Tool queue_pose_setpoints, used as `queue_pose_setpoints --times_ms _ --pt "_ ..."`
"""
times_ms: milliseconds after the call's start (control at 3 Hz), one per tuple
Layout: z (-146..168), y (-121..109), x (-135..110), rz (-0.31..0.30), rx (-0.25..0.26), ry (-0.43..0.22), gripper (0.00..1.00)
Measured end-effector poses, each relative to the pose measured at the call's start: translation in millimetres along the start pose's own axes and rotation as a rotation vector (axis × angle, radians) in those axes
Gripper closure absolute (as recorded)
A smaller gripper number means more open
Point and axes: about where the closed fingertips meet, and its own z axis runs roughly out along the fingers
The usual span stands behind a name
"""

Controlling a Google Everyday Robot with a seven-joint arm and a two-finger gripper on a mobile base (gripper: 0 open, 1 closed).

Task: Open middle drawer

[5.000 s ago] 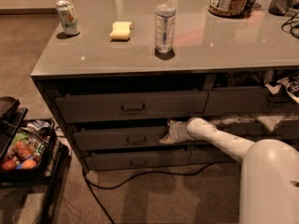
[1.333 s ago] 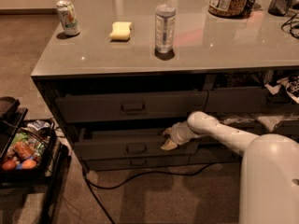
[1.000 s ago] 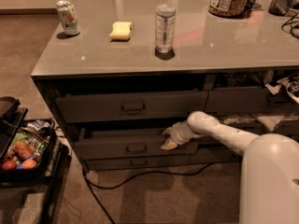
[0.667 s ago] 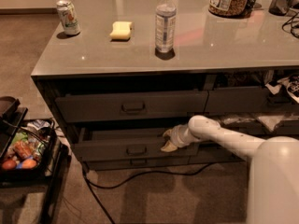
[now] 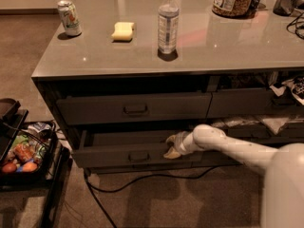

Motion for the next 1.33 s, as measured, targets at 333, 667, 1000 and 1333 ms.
queue_pose_setpoints --times_ms 333,667,1000,1333 --pt "-10.8 8.0 -3.0 0.002 0.044 -0.01 1.0" --pt "-11.1 8.9 -3.2 0.002 0.044 -0.01 1.0" --pt "-13.4 20.0 -1.9 0.003 0.09 -0.017 1.0" --pt "-23.9 31.0 6.4 0.005 0.131 -0.005 1.0"
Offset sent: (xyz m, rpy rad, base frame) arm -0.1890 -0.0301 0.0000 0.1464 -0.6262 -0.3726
